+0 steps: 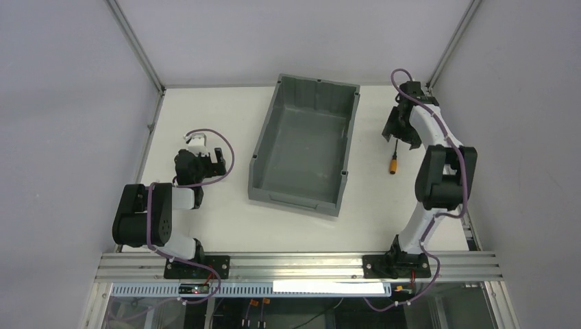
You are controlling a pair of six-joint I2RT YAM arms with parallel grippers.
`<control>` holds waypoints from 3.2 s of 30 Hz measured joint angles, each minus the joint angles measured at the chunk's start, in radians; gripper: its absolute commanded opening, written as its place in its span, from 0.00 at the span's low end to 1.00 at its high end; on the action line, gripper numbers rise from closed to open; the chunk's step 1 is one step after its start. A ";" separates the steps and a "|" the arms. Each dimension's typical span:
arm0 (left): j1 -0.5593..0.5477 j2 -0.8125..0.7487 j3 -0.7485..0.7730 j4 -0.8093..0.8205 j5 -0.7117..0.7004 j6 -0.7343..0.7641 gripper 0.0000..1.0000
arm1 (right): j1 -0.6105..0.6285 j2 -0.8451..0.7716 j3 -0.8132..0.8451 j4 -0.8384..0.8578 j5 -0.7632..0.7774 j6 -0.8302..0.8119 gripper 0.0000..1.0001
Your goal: Put the screwdriver in the bin
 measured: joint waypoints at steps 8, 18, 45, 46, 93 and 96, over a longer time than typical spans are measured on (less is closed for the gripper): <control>0.000 0.000 0.000 0.000 0.000 0.000 0.99 | -0.026 0.244 0.066 -0.146 -0.110 -0.023 0.65; 0.000 0.000 0.000 0.000 0.000 0.000 0.99 | -0.056 0.264 -0.011 -0.111 -0.174 -0.029 0.25; 0.000 0.000 0.000 0.000 0.000 0.000 0.99 | 0.489 -0.298 0.426 -0.174 -0.066 0.151 0.00; 0.000 0.000 0.000 0.000 0.000 0.000 0.99 | 0.529 -0.304 0.420 -0.162 -0.058 0.164 0.00; 0.000 0.000 0.000 0.000 0.000 0.000 0.99 | 0.676 0.377 0.432 -0.131 -0.129 0.301 0.99; 0.000 0.000 0.000 0.000 0.000 0.000 0.99 | 0.674 0.305 0.504 -0.164 -0.117 0.214 0.99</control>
